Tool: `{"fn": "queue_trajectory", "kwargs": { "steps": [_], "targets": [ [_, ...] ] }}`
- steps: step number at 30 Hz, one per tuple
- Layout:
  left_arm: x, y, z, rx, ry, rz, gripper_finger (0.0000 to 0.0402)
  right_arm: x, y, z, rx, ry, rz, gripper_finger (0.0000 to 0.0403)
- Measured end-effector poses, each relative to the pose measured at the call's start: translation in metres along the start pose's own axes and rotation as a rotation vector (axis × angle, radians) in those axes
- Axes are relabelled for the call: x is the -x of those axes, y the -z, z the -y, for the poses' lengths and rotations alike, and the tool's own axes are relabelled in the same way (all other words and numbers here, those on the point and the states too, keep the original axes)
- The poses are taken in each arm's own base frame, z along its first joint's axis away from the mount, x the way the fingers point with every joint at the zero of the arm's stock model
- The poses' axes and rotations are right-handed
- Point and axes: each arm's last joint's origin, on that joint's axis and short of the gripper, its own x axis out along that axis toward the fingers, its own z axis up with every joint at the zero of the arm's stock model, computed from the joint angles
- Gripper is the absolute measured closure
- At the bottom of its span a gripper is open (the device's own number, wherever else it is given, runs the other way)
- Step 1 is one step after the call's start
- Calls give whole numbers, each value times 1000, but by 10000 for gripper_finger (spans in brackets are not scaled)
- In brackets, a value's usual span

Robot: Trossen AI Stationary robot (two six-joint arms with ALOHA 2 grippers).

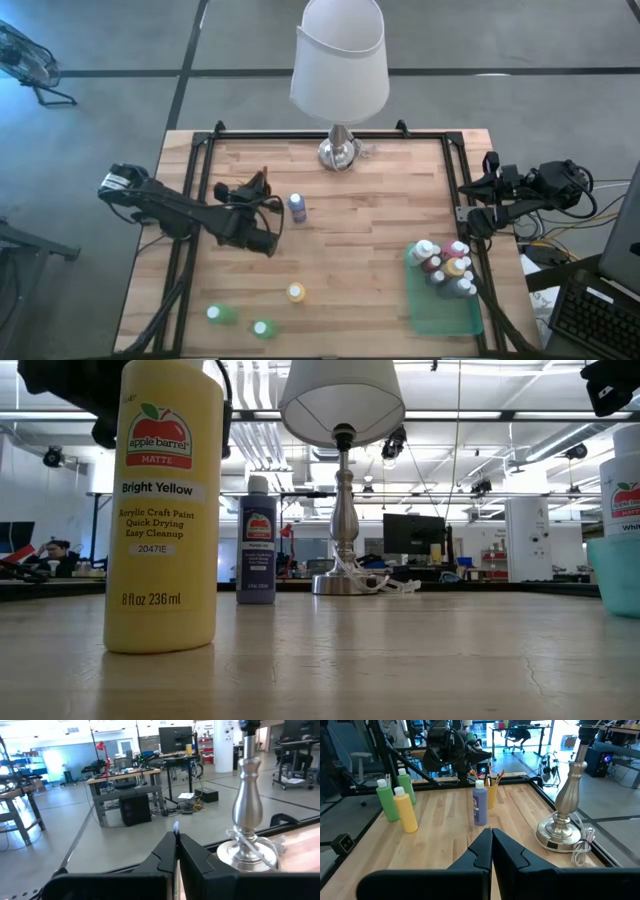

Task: Pick & Place Paint Supplies
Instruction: Put the silver paint brush into the yellow cup

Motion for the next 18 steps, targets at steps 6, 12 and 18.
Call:
{"fn": "queue_trajectory", "kwargs": {
  "steps": [6, 12, 18],
  "targets": [
    [-5, 8, -4, 10, -24, 0, 390, 0, 0, 0, 0, -1, 0, 394],
    [-11, 14, -6, 28, -48, 0, 390, 0, 0, 0, 0, 0, 0, 394],
    [-12, 18, -6, 56, -53, 1, 390, 0, 0, 0, 0, 0, 0, 394]
  ]
}}
